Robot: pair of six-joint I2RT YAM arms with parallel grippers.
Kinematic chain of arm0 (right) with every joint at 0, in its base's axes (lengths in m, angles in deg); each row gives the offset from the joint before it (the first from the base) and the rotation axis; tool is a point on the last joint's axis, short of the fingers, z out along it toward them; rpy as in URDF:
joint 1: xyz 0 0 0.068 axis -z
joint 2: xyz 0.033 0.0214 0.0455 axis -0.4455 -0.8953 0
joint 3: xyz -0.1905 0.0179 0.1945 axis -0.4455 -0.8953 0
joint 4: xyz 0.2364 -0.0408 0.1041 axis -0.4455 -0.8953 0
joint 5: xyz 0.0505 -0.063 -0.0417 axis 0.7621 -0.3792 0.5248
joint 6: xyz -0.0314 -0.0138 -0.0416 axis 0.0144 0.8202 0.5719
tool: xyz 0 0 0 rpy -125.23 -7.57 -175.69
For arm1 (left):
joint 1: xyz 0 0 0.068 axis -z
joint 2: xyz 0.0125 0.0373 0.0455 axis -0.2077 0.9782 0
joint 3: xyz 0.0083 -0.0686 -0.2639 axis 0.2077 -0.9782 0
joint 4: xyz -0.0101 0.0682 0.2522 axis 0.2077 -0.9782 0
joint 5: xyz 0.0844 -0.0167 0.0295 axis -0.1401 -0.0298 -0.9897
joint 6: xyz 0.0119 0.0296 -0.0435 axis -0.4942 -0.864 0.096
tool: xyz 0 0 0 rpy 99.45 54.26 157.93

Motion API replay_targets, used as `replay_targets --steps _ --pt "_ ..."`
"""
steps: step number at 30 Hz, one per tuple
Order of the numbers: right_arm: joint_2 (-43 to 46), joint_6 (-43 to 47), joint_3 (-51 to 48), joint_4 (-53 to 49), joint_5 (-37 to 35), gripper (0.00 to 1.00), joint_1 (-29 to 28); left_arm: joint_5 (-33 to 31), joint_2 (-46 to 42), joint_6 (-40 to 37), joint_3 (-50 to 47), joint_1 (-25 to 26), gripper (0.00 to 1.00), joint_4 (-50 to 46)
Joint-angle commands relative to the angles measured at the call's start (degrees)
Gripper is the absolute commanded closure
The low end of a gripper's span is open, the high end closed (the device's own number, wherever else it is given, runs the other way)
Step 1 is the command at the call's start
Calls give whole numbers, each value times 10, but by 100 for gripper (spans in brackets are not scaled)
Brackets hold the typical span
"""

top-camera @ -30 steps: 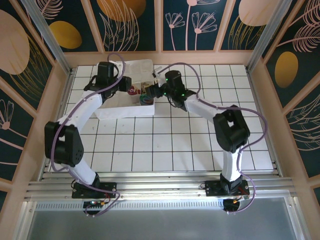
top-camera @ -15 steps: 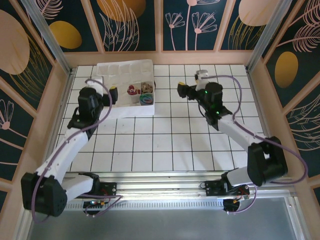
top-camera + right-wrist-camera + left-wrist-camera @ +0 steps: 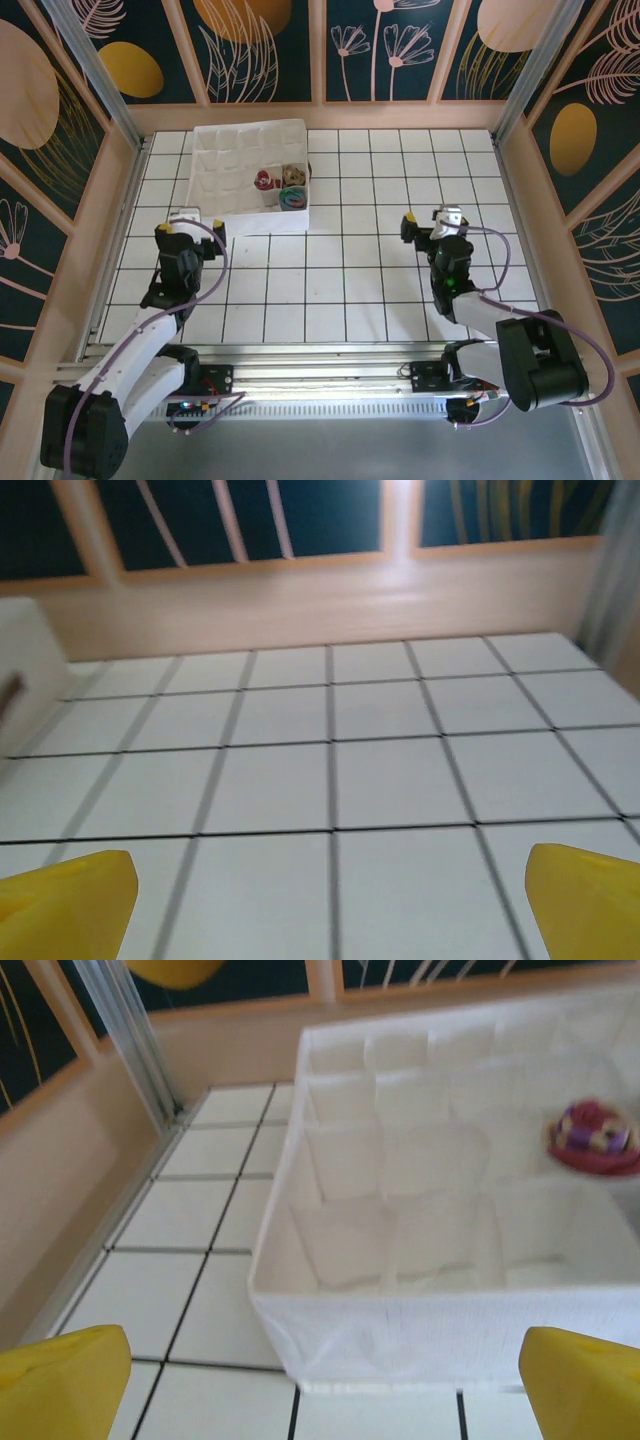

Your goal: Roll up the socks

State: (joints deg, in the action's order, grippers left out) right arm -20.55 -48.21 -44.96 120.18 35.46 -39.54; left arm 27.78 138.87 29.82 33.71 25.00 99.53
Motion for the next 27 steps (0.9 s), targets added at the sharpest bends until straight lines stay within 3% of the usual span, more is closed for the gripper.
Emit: replay_targets --steps 1,4,9,17,23,27 --pt "-4 21 -10 72 -33 1 26 -15 20 19 -33 -3 1 51" --pt "-38 29 -31 146 8 1 52 -33 23 21 -74 -3 1 126" --pt "-100 38 -55 248 47 1 83 4 43 -50 -162 -3 1 320" --pt "-229 16 -117 474 100 1 116 30 125 -53 -158 -3 1 423" --pt "-224 15 -82 407 97 1 116 40 224 -77 -123 -4 1 497" --pt "-218 1 -51 340 88 1 124 59 290 -73 -67 -4 1 486"
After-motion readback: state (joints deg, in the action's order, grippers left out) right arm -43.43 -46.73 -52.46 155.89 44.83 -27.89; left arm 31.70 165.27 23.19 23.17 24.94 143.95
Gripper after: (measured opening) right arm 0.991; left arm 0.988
